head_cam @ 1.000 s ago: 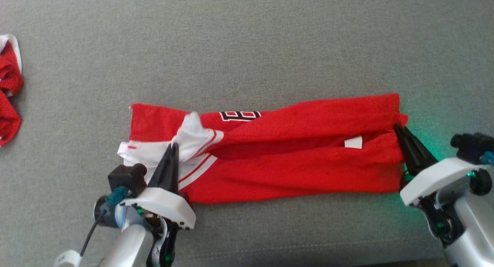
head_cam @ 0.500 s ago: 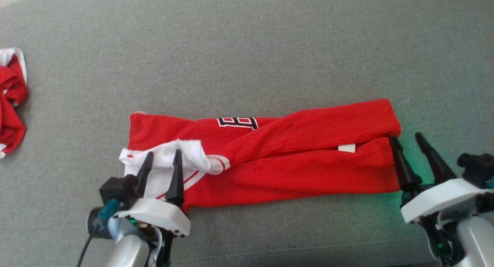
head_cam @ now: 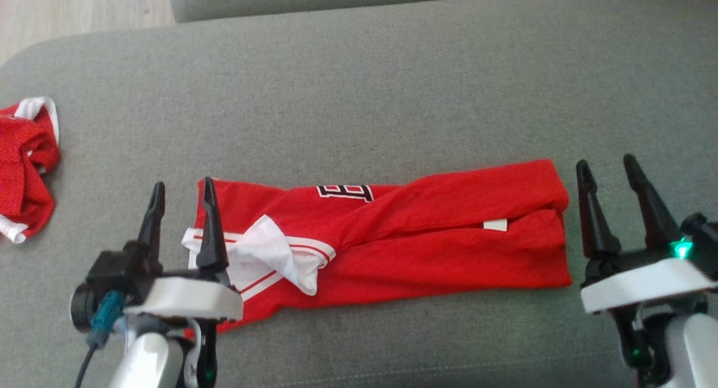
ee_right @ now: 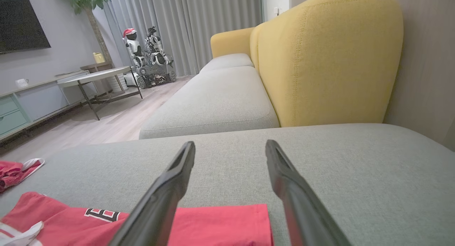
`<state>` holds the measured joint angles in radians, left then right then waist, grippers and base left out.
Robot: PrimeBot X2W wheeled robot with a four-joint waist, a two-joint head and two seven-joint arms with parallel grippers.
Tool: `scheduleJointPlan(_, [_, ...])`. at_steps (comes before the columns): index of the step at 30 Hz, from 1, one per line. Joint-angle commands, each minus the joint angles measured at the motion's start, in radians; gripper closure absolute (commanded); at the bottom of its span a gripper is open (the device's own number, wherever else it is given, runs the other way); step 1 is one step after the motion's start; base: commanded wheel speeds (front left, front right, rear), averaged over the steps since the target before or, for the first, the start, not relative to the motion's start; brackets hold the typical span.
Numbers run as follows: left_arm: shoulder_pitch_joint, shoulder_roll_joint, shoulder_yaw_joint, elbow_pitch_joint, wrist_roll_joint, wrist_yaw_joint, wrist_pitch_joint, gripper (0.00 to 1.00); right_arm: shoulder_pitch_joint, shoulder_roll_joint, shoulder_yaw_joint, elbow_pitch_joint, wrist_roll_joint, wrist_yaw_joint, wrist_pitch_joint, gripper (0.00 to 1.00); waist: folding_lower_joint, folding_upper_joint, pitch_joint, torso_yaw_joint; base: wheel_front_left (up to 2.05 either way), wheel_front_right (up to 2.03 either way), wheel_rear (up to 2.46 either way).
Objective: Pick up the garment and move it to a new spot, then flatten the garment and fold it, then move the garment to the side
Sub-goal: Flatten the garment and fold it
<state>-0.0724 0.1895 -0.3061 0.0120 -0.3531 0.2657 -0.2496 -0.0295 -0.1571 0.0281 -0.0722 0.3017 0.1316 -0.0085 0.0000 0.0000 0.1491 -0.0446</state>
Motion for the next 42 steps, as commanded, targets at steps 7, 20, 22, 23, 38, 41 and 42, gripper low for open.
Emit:
scheduleJointPlan(7, [0.098,0.036,0.024,-0.076,0.026,0.033,0.000,0.00,0.060,0.023,0.053,-0.060,-0.054,-0.001,0.017,0.00,0.0000,0.0000,-0.060,-0.007,0.00,0.00,0.00])
scheduleJointPlan(20, [0.149,0.051,0.015,-0.104,0.026,0.050,0.024,0.00,0.100,0.035,0.043,-0.065,-0.070,-0.001,0.034,0.00,0.0000,0.0000,-0.089,-0.006,0.00,0.00,0.00])
scheduleJointPlan(22, [0.147,0.051,0.013,-0.105,0.025,0.051,0.027,0.00,0.098,0.035,0.043,-0.066,-0.070,-0.001,0.036,0.00,0.0000,0.0000,-0.087,-0.006,0.00,0.00,0.00])
scheduleJointPlan(23, [0.146,0.051,0.012,-0.106,0.025,0.051,0.027,0.00,0.097,0.035,0.043,-0.066,-0.070,-0.001,0.036,0.00,0.0000,0.0000,-0.086,-0.006,0.00,0.00,0.00])
scheduleJointPlan(38, [0.108,0.049,-0.001,-0.103,0.025,0.048,0.027,0.00,0.063,0.029,0.029,-0.026,-0.055,-0.001,0.037,0.00,0.0000,0.0000,-0.053,0.015,0.00,0.00,0.00])
scheduleJointPlan(41, [0.086,0.048,-0.005,-0.103,0.029,0.046,0.026,0.00,0.026,0.015,0.011,0.015,-0.045,-0.001,0.029,0.00,0.0000,0.0000,-0.028,0.023,0.00,0.00,0.00])
scheduleJointPlan(42, [0.077,0.047,-0.007,-0.103,0.031,0.045,0.025,0.00,0.011,0.008,0.000,0.037,-0.044,-0.001,0.028,0.00,0.0000,0.0000,-0.019,0.027,0.00,0.00,0.00])
